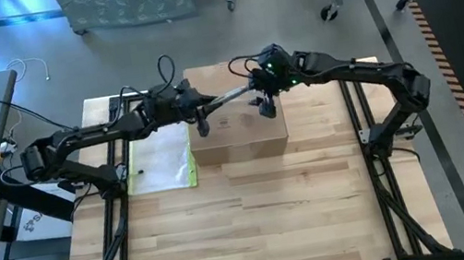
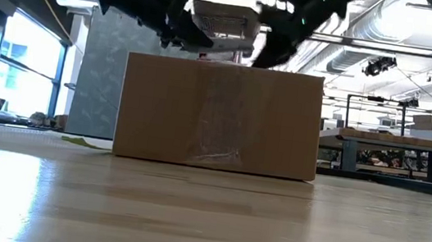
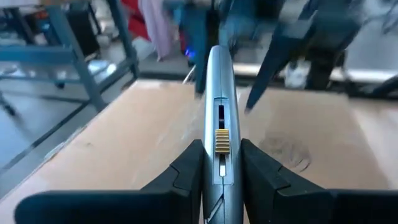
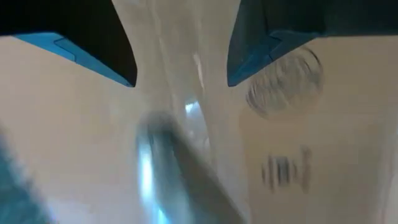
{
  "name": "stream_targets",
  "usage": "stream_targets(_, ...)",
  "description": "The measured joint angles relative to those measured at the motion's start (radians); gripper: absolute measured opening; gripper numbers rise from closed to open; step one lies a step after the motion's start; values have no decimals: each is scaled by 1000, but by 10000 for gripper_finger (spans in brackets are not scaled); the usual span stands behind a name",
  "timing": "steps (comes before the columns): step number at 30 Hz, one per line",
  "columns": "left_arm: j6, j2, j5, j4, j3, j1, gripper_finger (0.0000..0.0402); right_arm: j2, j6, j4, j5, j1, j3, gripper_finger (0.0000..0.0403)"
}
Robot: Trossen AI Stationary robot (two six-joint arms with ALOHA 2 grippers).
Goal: Unpack boxes
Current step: Open the cardboard box using the silver cutter
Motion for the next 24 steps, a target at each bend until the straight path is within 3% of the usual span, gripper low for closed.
stream_targets(3, -31, -5, 30, 108, -28, 0, 59, -19, 60, 259, -100, -22, -147, 237)
stream_targets(6, -51, -7, 84, 176, -32, 0, 59, -24, 196, 687, -223, -17, -300, 232)
stream_targets(10, -58, -7, 134, 256, -33, 0, 59, -24, 335, 1282, -227, 37, -472, 226)
stream_targets(13, -76, -7, 137, 275, -33, 0, 59, -24, 395, 1548, -171, 73, -544, 220)
stream_targets(17, -82, -7, 132, 278, -33, -10, 59, -24, 446, 1655, -102, 93, -558, 207)
stream_targets(24, -81, -7, 135, 288, -33, -37, 59, -24, 442, 1608, -113, 101, -496, 151)
